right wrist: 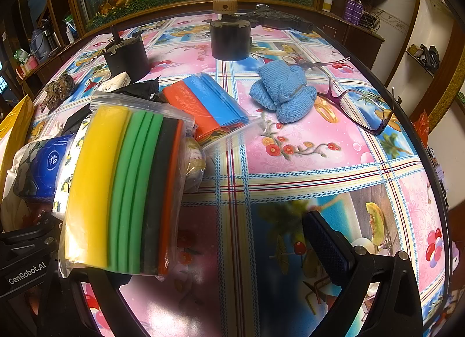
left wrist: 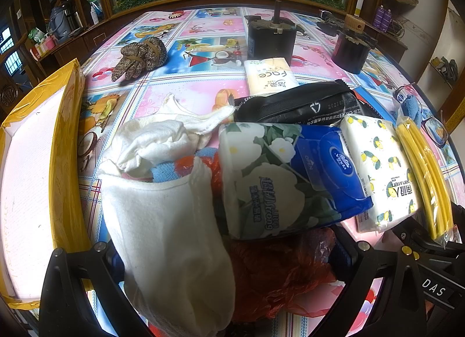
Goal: Organize soft objects
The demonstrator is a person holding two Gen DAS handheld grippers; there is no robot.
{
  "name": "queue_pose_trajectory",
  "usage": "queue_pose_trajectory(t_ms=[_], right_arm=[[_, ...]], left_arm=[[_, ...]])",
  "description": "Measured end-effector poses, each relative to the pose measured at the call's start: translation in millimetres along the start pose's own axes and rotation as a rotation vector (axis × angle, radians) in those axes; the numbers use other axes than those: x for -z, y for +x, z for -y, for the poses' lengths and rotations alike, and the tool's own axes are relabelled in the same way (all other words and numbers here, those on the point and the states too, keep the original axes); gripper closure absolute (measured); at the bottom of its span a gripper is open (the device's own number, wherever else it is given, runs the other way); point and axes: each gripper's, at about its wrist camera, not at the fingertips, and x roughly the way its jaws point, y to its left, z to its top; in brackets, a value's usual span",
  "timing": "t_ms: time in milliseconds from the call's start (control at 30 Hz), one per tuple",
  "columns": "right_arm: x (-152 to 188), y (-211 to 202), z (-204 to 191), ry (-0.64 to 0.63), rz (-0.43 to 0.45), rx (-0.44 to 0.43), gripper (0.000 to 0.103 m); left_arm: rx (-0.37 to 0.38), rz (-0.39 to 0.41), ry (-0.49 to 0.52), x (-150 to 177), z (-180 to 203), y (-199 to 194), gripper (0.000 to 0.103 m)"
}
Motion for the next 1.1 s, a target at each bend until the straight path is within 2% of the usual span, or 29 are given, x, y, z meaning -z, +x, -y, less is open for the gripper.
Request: queue_pose_trajectory(t_ms=[267,400,467,533,667,733,833,933,1100], right_arm=[[-2,0,-2,-0.032,-0.004,-0.02,0.001],[0,-5,4,-0.114,-0.035,-0.114,0.003],[5,-13,8,-0.149,-0.024,-0.141,0.008],[13,-27,14,-0.182,-0.01,-0.195,0.008],[33,-57,24,-0.244,0.053,-0.313,0.012],[41,-68,26,-0.269,0.085,-0.329,0.013],[45,-84,24,-0.301,0.133,-0.37,0.021],[43,-94,17,-0.317,0.168,-0.39,0.021],[39,-91,13,-0.302,0.154,-0.417,0.022]], left_arm=[[0.0,0.0,-0.001,0,0,0,0.0],[0.007,0.0,0.02,6,-1,-6,0.0],[0.018,-0.009,0.043,7,-1,-8,0.0],[0.031,-0.031,0.059,11,0,-12,0.0],[0.109,0.016,0.117,24,-3,-35,0.0],[0.194,0.04,0.139,32,-6,-52,0.0],[0.267,0.092,0.191,40,-7,-73,0.0],[0.281,0.127,0.22,45,-9,-84,0.0],[0.271,0.103,0.206,46,-16,-84,0.0]])
